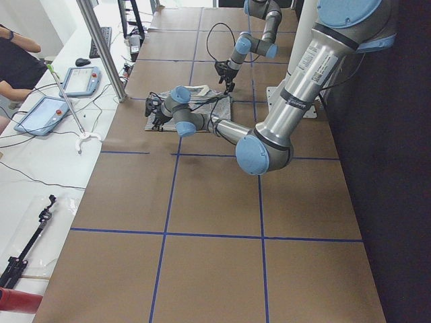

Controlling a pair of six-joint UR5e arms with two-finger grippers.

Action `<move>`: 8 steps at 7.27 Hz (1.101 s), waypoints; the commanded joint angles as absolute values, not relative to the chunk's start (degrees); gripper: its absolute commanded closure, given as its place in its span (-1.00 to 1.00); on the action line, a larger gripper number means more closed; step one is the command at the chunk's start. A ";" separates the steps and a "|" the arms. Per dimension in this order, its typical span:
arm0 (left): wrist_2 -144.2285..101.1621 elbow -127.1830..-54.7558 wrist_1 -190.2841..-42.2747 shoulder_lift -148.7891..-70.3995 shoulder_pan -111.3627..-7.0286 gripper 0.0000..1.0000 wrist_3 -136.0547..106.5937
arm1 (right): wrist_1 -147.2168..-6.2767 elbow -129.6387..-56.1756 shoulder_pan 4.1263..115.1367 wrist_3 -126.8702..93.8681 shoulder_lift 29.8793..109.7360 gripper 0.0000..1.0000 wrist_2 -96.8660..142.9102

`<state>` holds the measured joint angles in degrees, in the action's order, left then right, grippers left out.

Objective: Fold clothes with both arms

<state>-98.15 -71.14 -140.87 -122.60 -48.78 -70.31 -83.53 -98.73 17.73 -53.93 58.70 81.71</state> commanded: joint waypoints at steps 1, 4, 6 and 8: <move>-98.44 -71.28 -140.89 -122.52 -48.78 0.29 -70.31 | -83.50 -106.66 18.19 -52.74 66.94 -1.00 82.09; -98.61 -72.85 -140.80 -121.82 -48.87 0.29 -70.23 | -83.93 -105.22 18.10 -54.04 61.99 -1.00 81.65; -100.97 -75.75 -140.71 -119.54 -48.95 0.29 -70.22 | -83.41 -98.99 18.02 -60.50 55.13 -1.00 81.65; -100.99 -75.76 -140.71 -119.44 -48.96 0.29 -70.31 | -80.27 -95.38 17.84 -61.87 53.00 -1.00 81.91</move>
